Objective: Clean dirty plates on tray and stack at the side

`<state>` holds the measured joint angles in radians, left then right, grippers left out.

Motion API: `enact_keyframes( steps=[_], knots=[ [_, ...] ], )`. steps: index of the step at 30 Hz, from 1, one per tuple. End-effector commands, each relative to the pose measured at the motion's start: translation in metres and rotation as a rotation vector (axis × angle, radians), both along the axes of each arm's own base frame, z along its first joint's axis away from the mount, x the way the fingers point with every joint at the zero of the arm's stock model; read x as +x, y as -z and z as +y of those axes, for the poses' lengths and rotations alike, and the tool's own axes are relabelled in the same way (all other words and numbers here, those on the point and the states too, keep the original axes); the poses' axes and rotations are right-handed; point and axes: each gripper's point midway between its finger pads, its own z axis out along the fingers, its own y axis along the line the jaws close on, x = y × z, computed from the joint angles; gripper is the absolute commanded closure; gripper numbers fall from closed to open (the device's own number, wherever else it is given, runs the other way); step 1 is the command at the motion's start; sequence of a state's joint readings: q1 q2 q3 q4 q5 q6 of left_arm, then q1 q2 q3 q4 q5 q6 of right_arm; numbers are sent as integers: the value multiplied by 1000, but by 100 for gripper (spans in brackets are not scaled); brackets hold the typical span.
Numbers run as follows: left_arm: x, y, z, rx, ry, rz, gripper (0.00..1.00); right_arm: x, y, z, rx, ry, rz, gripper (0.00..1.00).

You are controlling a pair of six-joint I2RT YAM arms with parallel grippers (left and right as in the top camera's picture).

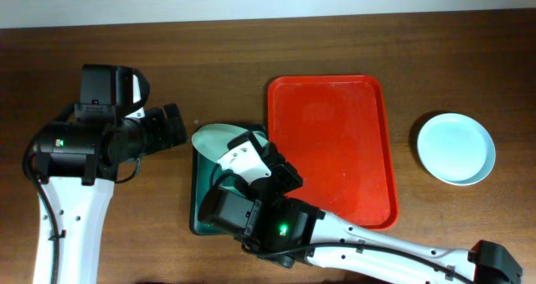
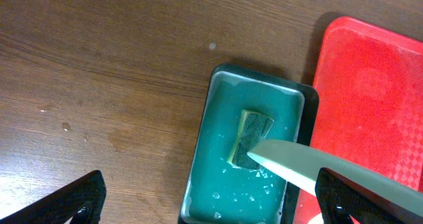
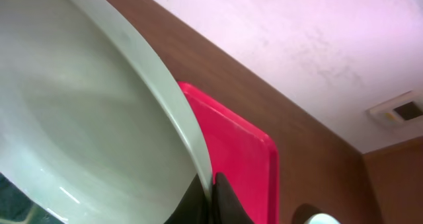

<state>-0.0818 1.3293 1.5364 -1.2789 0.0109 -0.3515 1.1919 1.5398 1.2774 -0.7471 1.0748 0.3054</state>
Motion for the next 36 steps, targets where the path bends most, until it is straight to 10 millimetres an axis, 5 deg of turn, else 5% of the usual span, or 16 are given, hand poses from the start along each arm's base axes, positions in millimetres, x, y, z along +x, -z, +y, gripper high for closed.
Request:
enact_keyframes(
  steps=[1,18,20,22,24,25,27,30,31,33,36],
  knots=[
    [0,-6,3,16,4,-19,1,-2,-29,-5,14,24,-85,96],
    [0,-6,3,16,4,-19,1,-2,-29,-5,14,24,-85,96],
    [0,-6,3,15,4,-19,0,11,-26,-19,75,98,-81,96],
    [0,-6,3,16,4,-19,0,38,18,-34,292,156,182,96],
    [0,-6,3,16,4,-19,1,37,59,-20,599,16,659,96],
    [0,-6,3,16,4,-19,1,32,51,-15,804,-160,881,96],
    [0,-6,3,15,4,-19,0,60,30,-79,1043,-102,905,96],
    [0,-6,3,16,4,-19,1,88,42,-248,1242,445,713,96],
    [0,-6,3,16,4,-19,1,68,66,-343,1214,820,598,96],
    [0,-6,3,16,4,-19,0,19,94,-448,1142,1230,483,96],
    [0,-6,3,15,4,-19,1,-12,140,-490,1207,1426,538,96]
  ],
)
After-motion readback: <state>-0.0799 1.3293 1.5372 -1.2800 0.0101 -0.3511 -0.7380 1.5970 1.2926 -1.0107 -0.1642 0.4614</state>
